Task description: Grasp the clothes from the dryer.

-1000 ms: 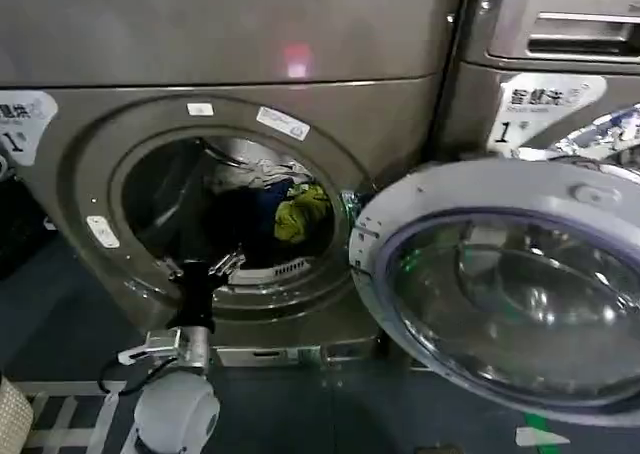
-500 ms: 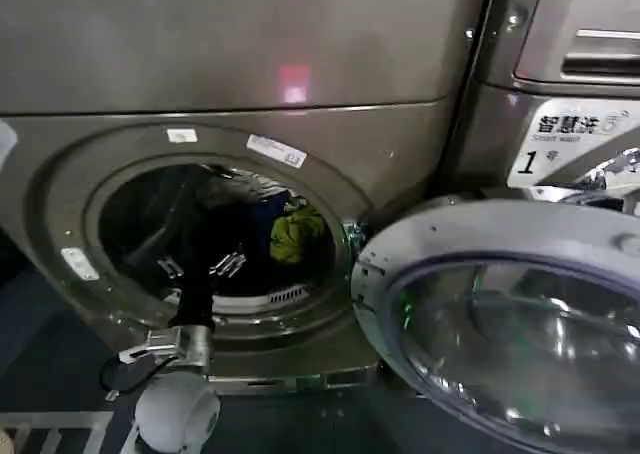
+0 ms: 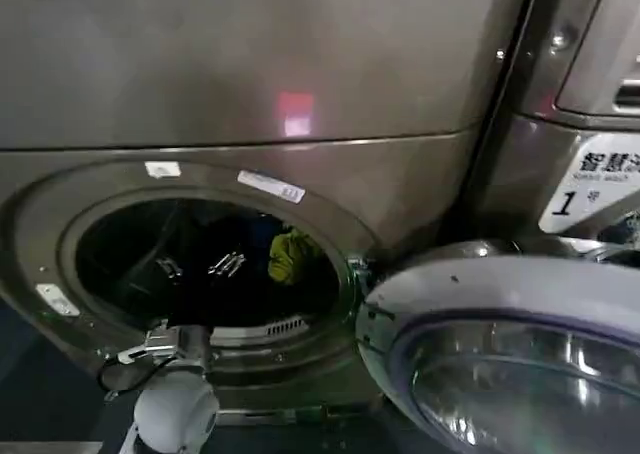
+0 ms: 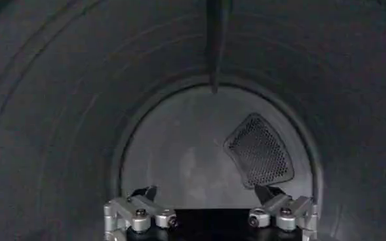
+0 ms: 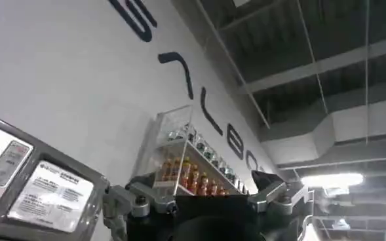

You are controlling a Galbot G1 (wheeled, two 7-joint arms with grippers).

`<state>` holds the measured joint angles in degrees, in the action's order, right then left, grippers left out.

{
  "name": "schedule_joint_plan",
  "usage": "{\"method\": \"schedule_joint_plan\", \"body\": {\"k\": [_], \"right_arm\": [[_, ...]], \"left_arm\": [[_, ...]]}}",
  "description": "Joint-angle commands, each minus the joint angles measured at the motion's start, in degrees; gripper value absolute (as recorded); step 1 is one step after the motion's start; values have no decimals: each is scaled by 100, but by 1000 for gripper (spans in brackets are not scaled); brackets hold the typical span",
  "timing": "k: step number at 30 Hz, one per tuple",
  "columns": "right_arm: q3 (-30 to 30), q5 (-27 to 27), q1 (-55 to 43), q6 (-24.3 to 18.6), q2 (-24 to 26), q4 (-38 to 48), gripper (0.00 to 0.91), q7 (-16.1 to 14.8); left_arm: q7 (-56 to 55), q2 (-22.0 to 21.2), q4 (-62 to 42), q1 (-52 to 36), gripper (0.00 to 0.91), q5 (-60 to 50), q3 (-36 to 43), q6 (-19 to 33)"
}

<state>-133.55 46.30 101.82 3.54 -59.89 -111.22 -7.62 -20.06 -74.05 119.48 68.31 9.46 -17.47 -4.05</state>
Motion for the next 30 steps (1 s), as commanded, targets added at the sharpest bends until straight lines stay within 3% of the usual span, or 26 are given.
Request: {"method": "schedule_joint_plan", "body": {"k": [1, 5, 11, 30], "right_arm": [[-140, -41, 98, 18, 23, 25, 907, 107], [-309, -46, 206, 17, -5, 27, 907, 74], [-531, -30, 323, 0, -43, 47, 907, 56], [-535, -10, 282, -29, 29, 137, 907, 6]], "left_arm": [[21, 16, -475, -553, 907, 299, -14, -48], [296, -45, -1273, -1373, 907, 525, 97, -232], [324, -289, -2714, -2577, 907, 486, 451, -2], [719, -1040, -6390, -4621, 907, 201, 678, 625]]}}
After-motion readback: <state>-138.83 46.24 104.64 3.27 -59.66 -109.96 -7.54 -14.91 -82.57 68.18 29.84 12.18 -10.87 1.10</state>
